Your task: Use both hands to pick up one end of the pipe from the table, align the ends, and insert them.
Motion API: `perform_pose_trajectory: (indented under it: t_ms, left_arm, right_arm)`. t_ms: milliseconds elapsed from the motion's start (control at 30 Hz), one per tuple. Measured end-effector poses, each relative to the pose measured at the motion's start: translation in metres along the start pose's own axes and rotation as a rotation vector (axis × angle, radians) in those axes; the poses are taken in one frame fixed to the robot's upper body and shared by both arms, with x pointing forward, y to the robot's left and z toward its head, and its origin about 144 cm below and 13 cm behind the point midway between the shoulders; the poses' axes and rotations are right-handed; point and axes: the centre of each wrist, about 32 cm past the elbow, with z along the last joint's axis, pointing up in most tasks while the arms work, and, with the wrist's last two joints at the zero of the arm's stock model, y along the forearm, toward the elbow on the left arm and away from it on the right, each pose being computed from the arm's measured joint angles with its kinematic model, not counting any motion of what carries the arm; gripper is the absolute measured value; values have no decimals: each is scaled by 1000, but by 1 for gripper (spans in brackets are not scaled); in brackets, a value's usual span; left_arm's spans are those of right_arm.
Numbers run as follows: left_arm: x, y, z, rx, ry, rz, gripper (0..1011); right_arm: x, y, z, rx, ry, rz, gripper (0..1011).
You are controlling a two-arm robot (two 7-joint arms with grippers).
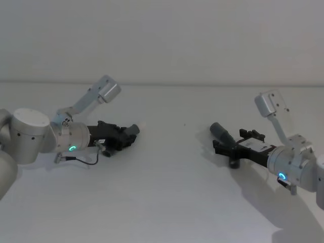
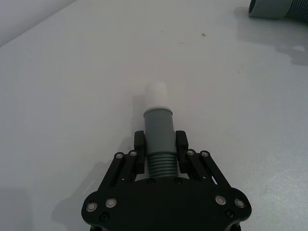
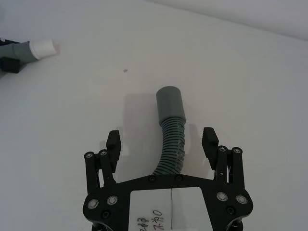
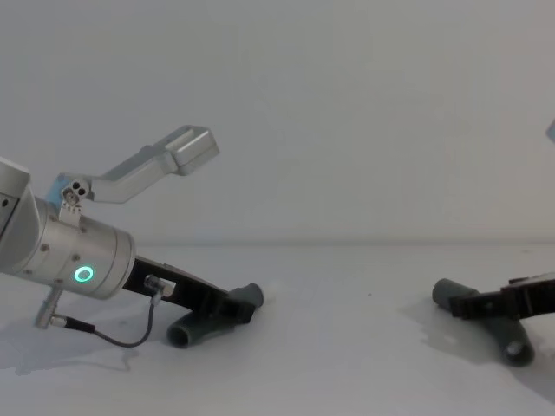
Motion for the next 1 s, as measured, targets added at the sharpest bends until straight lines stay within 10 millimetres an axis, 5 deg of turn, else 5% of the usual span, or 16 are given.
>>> perform_pose_trajectory:
  t_ms: [1000]
  left_arm:
    - [0, 0, 0, 0, 0, 0, 370]
  right_arm:
    - [5, 11, -7, -46, 23, 30, 1001]
